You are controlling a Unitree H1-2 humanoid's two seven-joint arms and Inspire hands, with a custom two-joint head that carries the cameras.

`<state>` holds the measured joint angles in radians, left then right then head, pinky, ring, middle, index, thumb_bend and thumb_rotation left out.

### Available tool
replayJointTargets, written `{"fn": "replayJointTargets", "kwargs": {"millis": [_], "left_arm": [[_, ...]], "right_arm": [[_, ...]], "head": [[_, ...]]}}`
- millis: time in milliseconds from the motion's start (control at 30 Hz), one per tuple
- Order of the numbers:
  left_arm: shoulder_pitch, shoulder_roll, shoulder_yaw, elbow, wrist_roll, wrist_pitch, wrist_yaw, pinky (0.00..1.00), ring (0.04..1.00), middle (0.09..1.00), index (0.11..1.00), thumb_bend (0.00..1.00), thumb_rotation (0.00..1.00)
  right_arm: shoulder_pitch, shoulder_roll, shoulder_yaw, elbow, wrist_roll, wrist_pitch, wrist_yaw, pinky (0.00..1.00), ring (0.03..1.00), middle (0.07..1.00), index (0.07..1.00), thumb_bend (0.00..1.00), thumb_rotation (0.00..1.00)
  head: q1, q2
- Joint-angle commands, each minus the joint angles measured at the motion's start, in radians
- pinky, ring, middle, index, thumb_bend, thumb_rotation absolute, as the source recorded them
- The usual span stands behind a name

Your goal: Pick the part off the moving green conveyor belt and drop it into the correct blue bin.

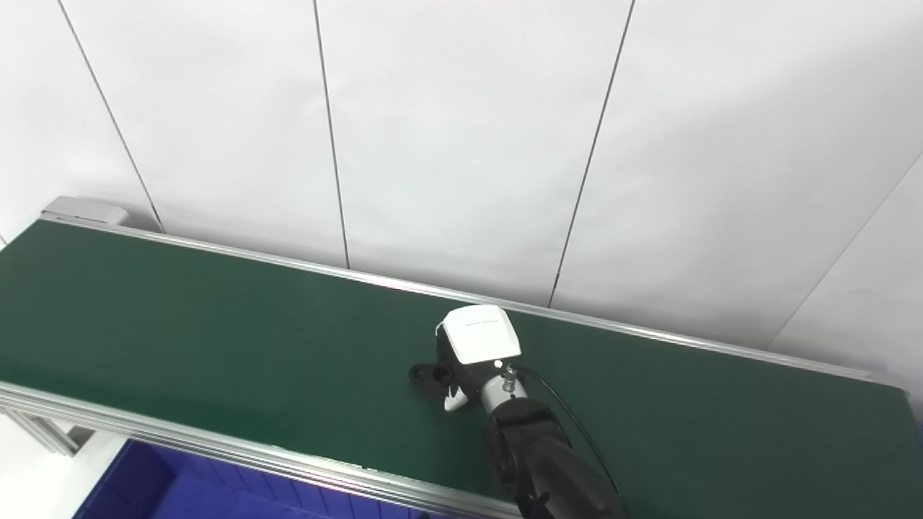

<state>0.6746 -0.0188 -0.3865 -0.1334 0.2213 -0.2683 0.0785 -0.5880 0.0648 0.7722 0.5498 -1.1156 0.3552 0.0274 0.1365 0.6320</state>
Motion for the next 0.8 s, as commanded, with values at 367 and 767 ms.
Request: {"fn": "replayJointTargets", "kwargs": {"millis": [367,767], "left_arm": [[0.014,-0.063,-0.069,-0.066,0.004,0.015,-0.010,1.00,1.000,1.000,1.000,0.50,0.92],[-0.028,-0.027,-0.003,-0.101,-0.005,0.031,-0.005,0.99,0.983,1.000,1.000,0.58,0.99]], "right_arm": [[0.128,-0.054,-0.063,-0.253,0.089,-0.020,0.002,0.10,0.165,0.470,0.487,0.53,0.00],[0.273,-0.151,-0.132,-0.641,0.038,0.023,0.135,0.14,0.203,0.470,0.488,0.52,0.00]], "head": [[-0.080,0.020],[-0.232,0.085]]}}
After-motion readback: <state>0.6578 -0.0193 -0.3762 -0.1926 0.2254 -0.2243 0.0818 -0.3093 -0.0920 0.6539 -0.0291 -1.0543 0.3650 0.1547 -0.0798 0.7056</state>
